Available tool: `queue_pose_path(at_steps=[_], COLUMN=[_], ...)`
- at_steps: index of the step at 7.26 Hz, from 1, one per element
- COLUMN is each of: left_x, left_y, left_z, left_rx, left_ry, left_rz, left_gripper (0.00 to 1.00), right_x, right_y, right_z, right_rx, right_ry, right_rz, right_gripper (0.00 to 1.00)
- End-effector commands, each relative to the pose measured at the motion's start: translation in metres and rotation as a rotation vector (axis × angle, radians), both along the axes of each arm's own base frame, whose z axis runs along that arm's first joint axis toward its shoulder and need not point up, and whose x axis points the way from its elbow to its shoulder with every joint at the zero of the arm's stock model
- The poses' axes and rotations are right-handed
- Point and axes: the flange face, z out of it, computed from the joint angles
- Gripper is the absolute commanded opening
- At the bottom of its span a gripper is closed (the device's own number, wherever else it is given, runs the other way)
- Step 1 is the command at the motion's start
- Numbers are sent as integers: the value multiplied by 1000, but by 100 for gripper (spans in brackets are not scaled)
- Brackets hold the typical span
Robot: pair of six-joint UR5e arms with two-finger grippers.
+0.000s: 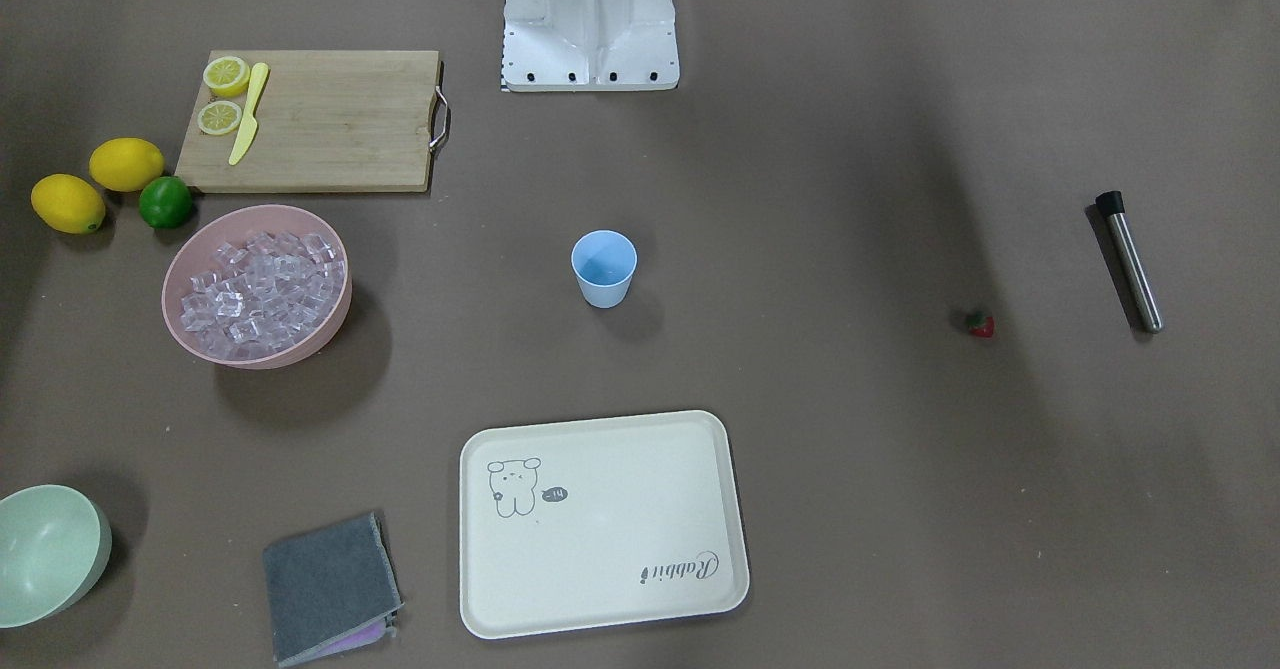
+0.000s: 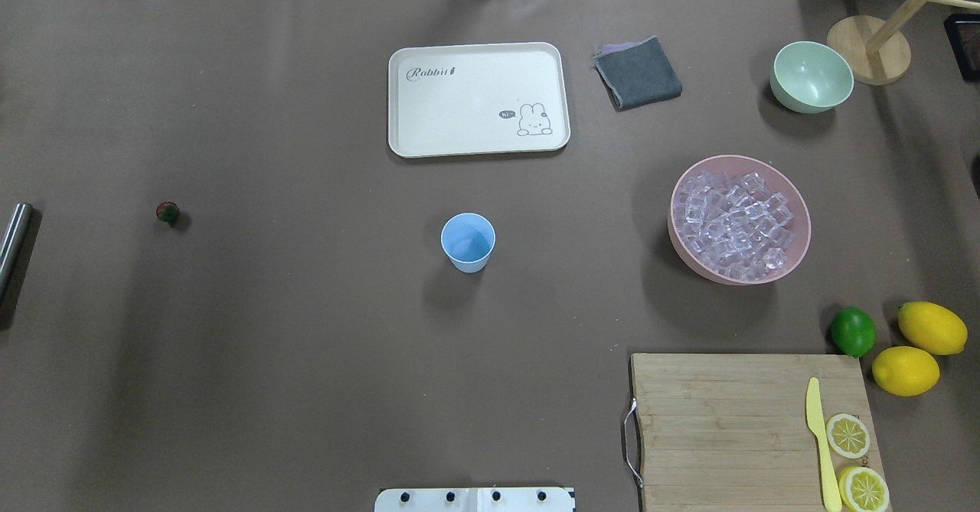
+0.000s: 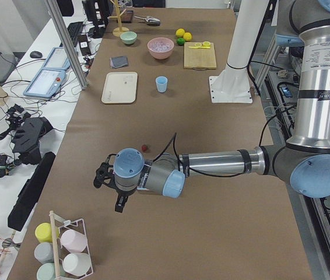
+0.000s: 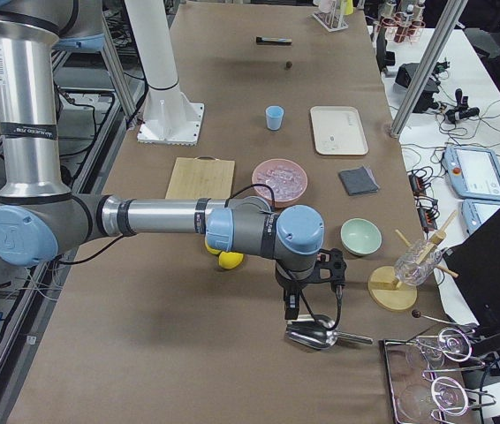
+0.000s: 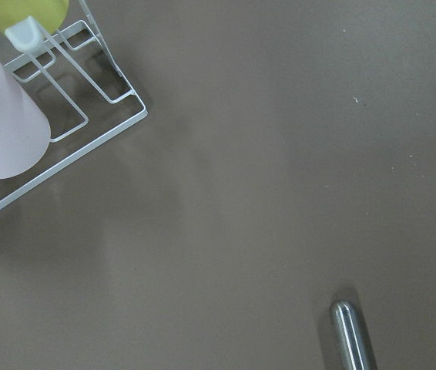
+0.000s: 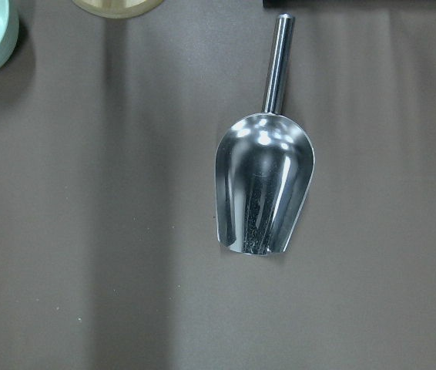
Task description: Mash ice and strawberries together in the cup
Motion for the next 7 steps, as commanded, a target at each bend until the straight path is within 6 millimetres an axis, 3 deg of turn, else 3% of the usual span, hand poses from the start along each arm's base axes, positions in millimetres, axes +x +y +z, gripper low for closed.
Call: queue_pose_path(at_steps=[1,7], left_x=[0,0], left_y=[4,6], left_z=[2,8], left_rx=[-3,-27], left_ry=[-3,-3], left_rz=[0,-6], left_gripper=[98,98], right_x=[0,0], right_y=[0,0], right_z=[-1,0], right_rx=[2,1], right_ry=[-1,-4], right_rz=[0,0], right_gripper=[99,99])
